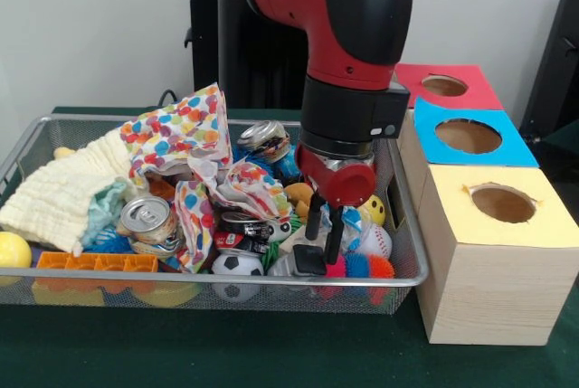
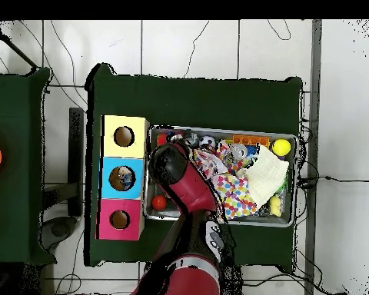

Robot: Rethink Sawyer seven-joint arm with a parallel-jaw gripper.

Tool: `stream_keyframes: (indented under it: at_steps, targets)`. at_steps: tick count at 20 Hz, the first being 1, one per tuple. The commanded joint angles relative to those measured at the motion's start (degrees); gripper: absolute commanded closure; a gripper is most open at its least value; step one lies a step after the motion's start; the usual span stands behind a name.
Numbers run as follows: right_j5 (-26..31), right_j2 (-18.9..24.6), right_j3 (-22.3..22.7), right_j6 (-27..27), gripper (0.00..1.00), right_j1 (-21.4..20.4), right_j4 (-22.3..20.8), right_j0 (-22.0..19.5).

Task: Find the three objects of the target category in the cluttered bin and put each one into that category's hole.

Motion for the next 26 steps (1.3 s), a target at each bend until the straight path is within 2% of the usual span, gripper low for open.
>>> stream_keyframes:
  at_steps: [1, 6, 14, 19, 24, 26]
  targets:
    - [3.46, 5.14, 1.62, 8.34, 0.00, 2.69, -2.65, -4.30]
    - [0.77, 9.22, 4.54, 7.50, 0.00, 1.72, -6.35, -7.89]
    - [3.06, 6.80, 3.42, 7.38, 0.00, 1.51, -9.25, -7.49]
    - [2.78, 7.32, 4.55, 7.45, 0.00, 0.64, -11.15, -8.61]
    - [4.31, 6.07, 5.13, 7.86, 0.00, -0.34, -12.03, -7.95]
    - [3.28, 6.99, 5.51, 8.30, 0.00, -0.07, -12.41, -8.44]
